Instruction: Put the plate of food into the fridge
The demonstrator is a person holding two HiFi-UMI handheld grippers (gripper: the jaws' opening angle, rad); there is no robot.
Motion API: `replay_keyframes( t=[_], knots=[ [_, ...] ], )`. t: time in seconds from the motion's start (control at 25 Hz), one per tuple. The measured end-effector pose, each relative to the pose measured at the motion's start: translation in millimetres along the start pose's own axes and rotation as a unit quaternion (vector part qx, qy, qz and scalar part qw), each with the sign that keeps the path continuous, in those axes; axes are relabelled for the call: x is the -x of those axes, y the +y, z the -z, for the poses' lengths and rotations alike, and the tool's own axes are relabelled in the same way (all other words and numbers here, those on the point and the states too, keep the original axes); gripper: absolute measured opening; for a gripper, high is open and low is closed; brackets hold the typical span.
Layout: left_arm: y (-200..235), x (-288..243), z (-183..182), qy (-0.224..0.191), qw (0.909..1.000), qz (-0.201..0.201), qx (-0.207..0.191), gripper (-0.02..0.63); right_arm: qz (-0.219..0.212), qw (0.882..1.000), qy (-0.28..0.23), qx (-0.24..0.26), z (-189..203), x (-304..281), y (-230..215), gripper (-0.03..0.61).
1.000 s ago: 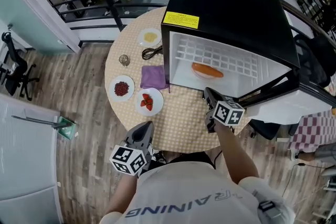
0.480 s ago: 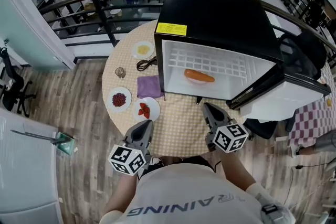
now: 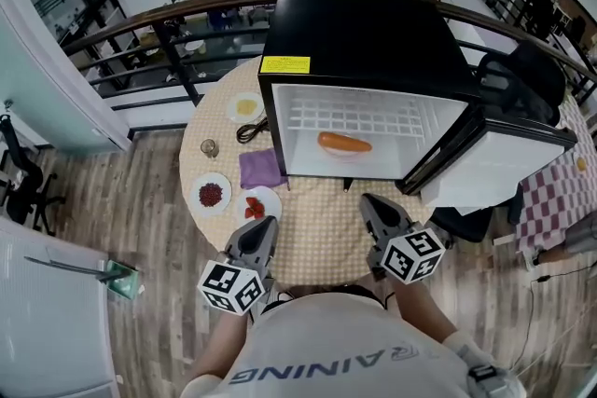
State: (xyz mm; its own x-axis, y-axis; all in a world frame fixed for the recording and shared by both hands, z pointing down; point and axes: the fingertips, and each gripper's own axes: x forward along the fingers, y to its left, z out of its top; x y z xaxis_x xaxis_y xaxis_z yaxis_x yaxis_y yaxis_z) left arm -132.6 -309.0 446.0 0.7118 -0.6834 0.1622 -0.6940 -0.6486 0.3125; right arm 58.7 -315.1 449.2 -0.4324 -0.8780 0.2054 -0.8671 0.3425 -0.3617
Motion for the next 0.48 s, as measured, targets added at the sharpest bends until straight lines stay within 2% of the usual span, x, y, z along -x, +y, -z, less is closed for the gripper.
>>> replay_keyframes(
  t=[0.48],
  knots=[
    [-4.9, -6.8, 1.6, 0.002, 1.0, 0.008, -0.002, 0.005, -0.004, 1.0, 0.004, -0.011, 3.7, 0.0, -0.9, 0.02]
  ],
)
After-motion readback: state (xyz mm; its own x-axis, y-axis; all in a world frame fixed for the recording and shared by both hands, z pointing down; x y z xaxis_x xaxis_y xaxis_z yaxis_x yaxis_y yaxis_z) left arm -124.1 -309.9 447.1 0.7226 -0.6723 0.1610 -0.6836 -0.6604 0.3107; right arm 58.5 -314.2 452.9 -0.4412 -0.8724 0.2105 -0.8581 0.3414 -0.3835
